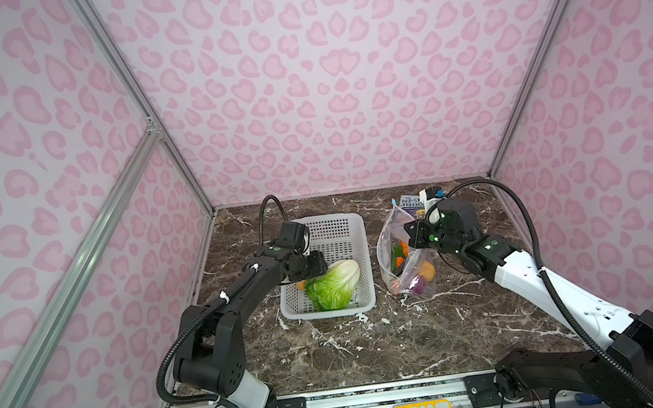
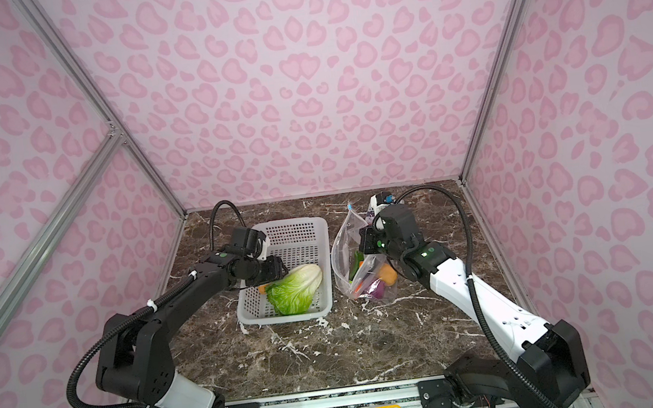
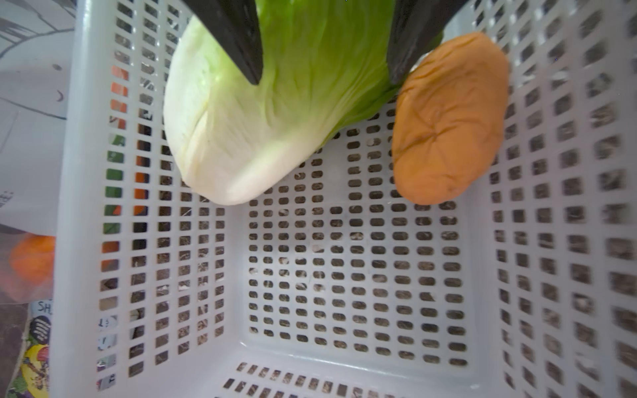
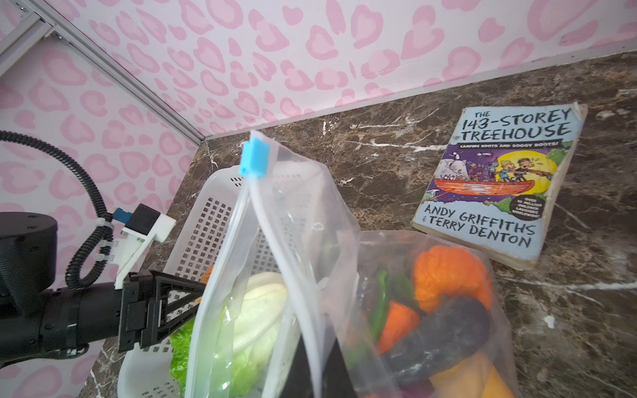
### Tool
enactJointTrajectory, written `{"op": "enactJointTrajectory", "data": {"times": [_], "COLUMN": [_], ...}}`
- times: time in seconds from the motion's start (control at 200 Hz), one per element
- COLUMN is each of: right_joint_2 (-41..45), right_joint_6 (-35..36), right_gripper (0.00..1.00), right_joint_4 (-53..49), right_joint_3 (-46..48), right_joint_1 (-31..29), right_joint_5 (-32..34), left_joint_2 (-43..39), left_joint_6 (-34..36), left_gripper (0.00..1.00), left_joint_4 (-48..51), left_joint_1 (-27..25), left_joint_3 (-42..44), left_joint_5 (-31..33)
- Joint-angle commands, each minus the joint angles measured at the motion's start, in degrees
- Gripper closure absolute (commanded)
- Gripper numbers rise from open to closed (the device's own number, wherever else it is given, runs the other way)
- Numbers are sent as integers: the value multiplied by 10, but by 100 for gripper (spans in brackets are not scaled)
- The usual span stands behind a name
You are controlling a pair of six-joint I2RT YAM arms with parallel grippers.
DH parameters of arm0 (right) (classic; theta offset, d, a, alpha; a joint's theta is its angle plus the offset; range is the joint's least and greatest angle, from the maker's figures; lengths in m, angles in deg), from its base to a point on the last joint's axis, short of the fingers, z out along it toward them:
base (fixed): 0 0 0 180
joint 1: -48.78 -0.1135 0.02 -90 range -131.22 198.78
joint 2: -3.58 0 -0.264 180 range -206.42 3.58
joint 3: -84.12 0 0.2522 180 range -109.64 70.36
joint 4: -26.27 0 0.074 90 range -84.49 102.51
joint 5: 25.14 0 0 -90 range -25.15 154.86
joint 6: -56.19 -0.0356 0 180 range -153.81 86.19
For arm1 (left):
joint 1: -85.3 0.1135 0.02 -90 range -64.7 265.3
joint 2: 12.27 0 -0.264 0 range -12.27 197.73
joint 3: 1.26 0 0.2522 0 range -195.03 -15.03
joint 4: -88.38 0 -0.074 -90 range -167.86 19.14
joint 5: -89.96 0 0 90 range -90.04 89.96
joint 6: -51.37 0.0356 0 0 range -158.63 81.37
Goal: Place the food in the zip-top bag and seal the zipper
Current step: 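Lower the left gripper onto the bread roll and close on it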
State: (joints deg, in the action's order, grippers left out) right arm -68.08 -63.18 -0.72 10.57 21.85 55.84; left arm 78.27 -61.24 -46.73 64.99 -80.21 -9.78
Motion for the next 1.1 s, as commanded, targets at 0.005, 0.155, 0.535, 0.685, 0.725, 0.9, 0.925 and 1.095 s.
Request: {"op": "enactJointTrajectory", "data": {"times": [0.005, 0.155, 0.535, 0.685, 0.725, 0.9, 0.925, 1.095], "right_joint_2": [0, -2, 7, 10, 11, 14, 14, 14], "right_joint_6": [7, 6, 6, 7, 8, 11, 11, 9], "right_gripper": [100, 100, 100, 100, 100, 100, 100, 100], "right_joint_4": [5, 9, 3, 1, -1, -3, -3, -1], "right_joint_3": [-1, -2, 1, 2, 2, 2, 1, 4], "right_joint_1": [0, -1, 0, 0, 0, 1, 1, 1], "right_joint_5": [6, 1, 5, 6, 7, 10, 10, 11], "left_joint_2": [-17, -7, 47, 66, 71, 97, 102, 129], "left_joint_6": [32, 54, 45, 43, 43, 43, 43, 42], "left_gripper": [40, 40, 42, 42, 42, 40, 40, 38], "left_joint_4": [42, 67, 42, 49, 52, 73, 75, 92], "left_joint_1": [2, 5, 20, 19, 19, 16, 15, 7], "left_joint_3": [-28, -60, -47, -51, -52, -62, -64, -75], "left_joint_5": [95, 151, 138, 125, 124, 119, 118, 117]}}
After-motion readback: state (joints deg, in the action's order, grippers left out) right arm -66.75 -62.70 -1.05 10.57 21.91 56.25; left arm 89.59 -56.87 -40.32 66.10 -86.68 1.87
